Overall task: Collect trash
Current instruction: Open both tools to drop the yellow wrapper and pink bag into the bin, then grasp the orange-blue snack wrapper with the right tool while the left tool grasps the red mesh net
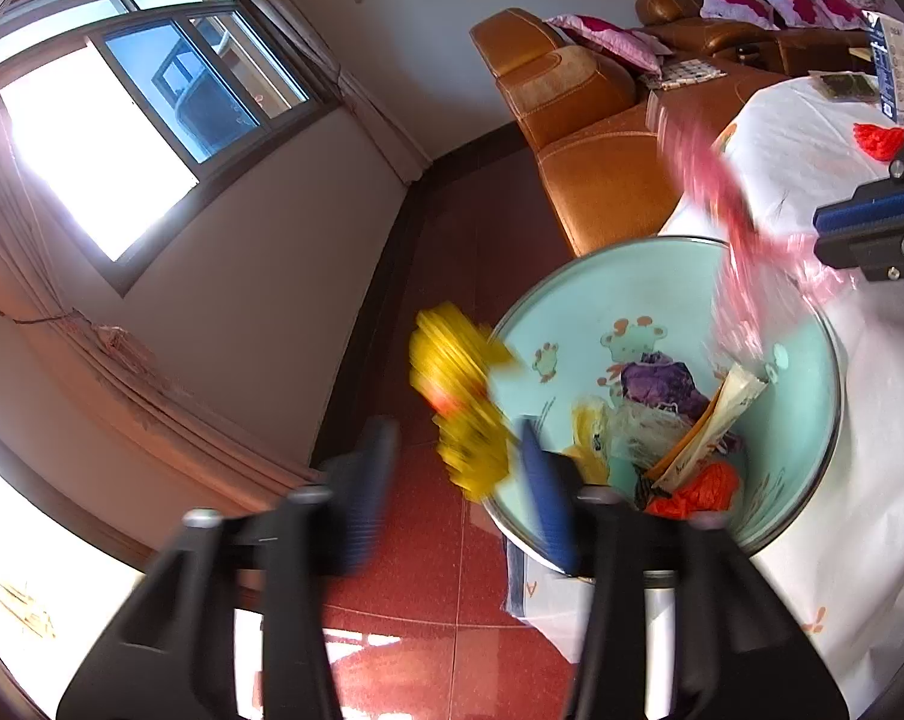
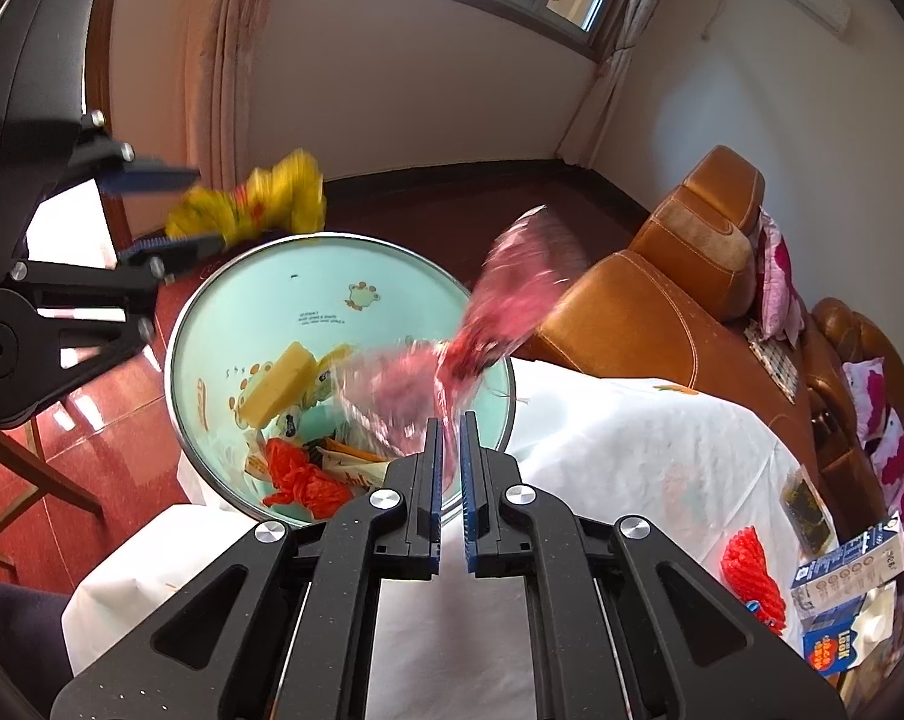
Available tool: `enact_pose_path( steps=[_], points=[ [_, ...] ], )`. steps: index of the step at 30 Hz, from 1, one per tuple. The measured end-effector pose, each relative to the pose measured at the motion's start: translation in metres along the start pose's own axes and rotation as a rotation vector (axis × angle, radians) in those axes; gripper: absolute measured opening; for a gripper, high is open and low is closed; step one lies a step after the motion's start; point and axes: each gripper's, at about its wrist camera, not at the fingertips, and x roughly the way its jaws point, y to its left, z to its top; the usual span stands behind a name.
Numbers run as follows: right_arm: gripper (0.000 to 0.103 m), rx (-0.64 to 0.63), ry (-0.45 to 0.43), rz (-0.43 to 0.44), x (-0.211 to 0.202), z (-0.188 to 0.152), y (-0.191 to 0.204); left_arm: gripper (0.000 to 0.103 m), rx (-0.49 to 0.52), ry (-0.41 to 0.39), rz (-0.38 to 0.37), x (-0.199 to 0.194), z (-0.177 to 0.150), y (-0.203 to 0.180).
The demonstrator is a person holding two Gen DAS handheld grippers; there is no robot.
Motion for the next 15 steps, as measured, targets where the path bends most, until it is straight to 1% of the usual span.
enact_pose_path(
  steps=[2, 3, 5, 6, 7, 8, 12, 13, 15],
  points=[
    [0.027, 0.008, 0.0, 0.001, 0.0, -0.002, -0.001, 0.055, 0.0, -0.007, -0.005, -0.001, 0.001, -0.001],
    [0.027, 0.014, 0.001, 0.004, 0.0, -0.003, -0.002, 0.055, -0.001, -0.008, -0.008, -0.002, 0.001, -0.002],
    [0.028, 0.02, 0.001, 0.001, 0.0, -0.006, -0.004, 0.06, -0.003, -0.011, -0.005, -0.002, 0.001, -0.002],
    [0.029, 0.025, -0.001, -0.002, 0.0, -0.007, -0.004, 0.067, -0.004, -0.012, -0.002, -0.002, 0.002, -0.003],
    [0.033, 0.03, -0.005, -0.003, -0.002, -0.009, -0.005, 0.074, -0.007, -0.014, 0.005, -0.002, 0.002, -0.003],
    [0.038, 0.04, -0.008, -0.002, -0.003, -0.011, -0.007, 0.075, -0.01, -0.018, 0.008, -0.003, 0.002, -0.003],
    [0.04, 0.07, -0.018, -0.007, -0.012, -0.02, -0.012, 0.076, -0.015, -0.015, -0.006, -0.005, 0.0, -0.005],
    [0.042, 0.076, -0.022, -0.011, -0.015, -0.022, -0.013, 0.08, -0.023, -0.015, -0.016, -0.006, 0.0, -0.006],
    [0.043, 0.102, -0.03, -0.023, -0.024, -0.03, -0.019, 0.084, -0.037, -0.022, -0.031, -0.01, -0.001, -0.009]
  ],
)
